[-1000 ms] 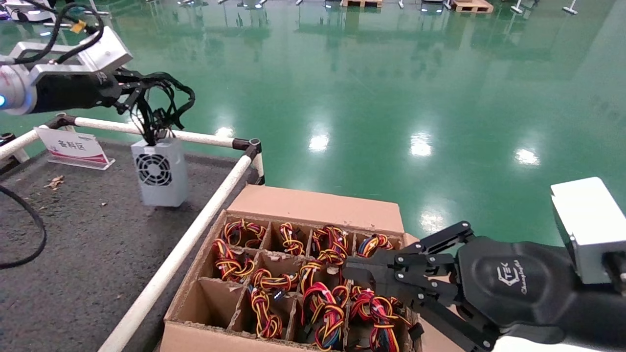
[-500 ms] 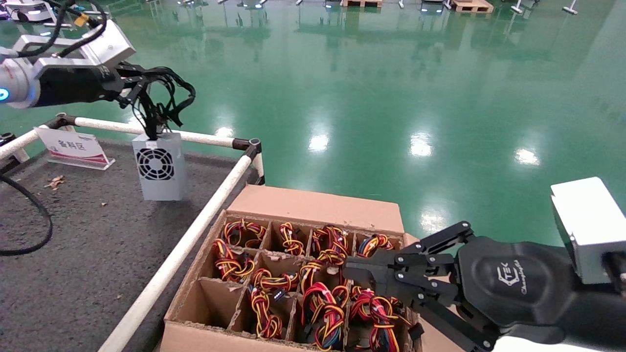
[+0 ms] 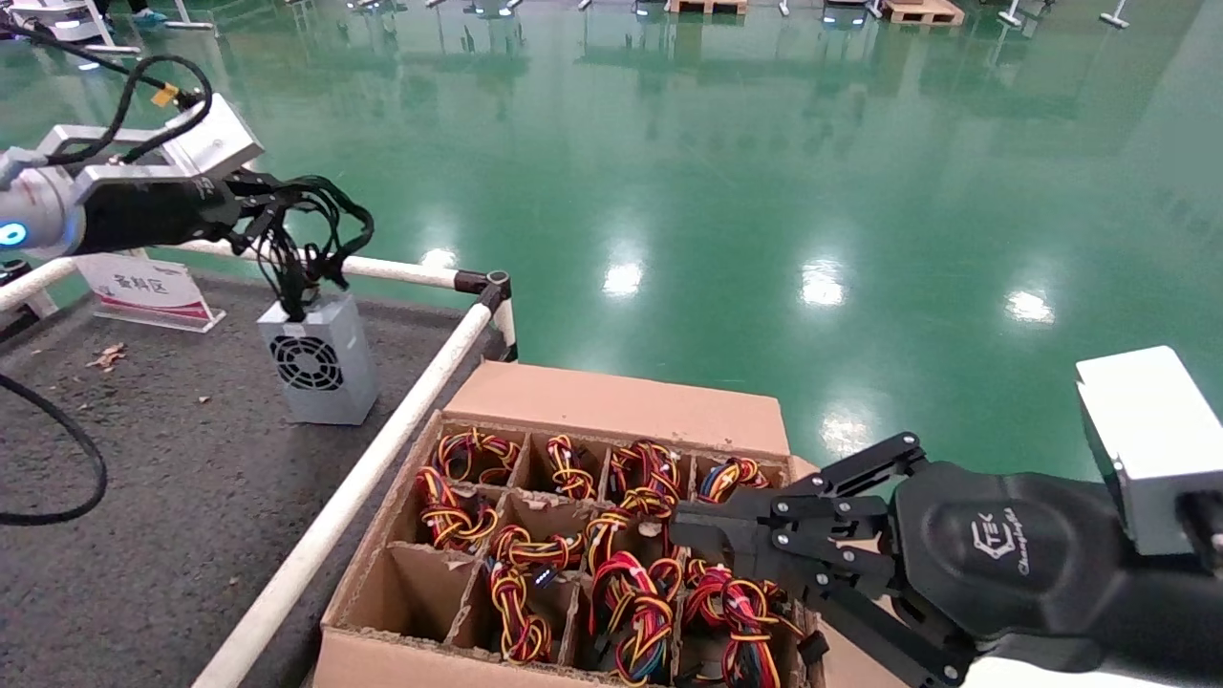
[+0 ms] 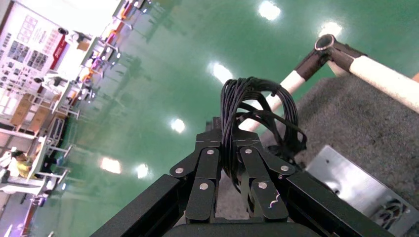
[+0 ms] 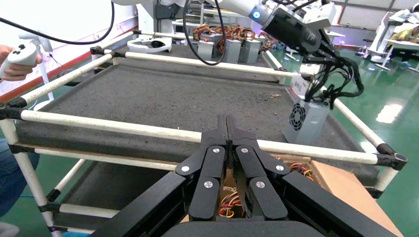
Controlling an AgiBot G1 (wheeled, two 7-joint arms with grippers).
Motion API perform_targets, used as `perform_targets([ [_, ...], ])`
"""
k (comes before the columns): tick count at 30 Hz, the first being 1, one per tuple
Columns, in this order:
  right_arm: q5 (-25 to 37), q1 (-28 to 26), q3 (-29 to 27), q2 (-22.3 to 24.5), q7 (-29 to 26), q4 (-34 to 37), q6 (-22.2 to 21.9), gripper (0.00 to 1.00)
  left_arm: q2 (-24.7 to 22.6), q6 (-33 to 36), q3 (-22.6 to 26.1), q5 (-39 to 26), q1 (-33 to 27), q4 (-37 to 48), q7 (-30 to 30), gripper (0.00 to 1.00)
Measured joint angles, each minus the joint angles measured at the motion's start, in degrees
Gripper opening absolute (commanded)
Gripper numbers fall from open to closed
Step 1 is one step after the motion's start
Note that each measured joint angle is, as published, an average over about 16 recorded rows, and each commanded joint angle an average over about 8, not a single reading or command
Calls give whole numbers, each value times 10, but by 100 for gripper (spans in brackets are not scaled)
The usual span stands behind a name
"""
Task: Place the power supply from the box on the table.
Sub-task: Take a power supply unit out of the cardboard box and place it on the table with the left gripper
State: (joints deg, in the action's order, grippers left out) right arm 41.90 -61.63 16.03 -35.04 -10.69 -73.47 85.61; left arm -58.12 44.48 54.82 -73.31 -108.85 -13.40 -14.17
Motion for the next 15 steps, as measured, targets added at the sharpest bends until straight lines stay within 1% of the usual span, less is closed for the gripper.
perform_targets([
  [12, 0, 0, 0, 0, 0, 0, 0, 0, 1, 21, -5, 11, 1, 28, -12, 0],
  [13, 0, 0, 0, 0, 0, 0, 0, 0, 1, 23, -5, 11, 0, 30, -12, 2],
  [14, 0, 0, 0, 0, 0, 0, 0, 0, 1, 25, -5, 12, 0, 31, -11, 8],
  [15, 0, 0, 0, 0, 0, 0, 0, 0, 1, 28, -4, 12, -1, 33, -11, 18],
])
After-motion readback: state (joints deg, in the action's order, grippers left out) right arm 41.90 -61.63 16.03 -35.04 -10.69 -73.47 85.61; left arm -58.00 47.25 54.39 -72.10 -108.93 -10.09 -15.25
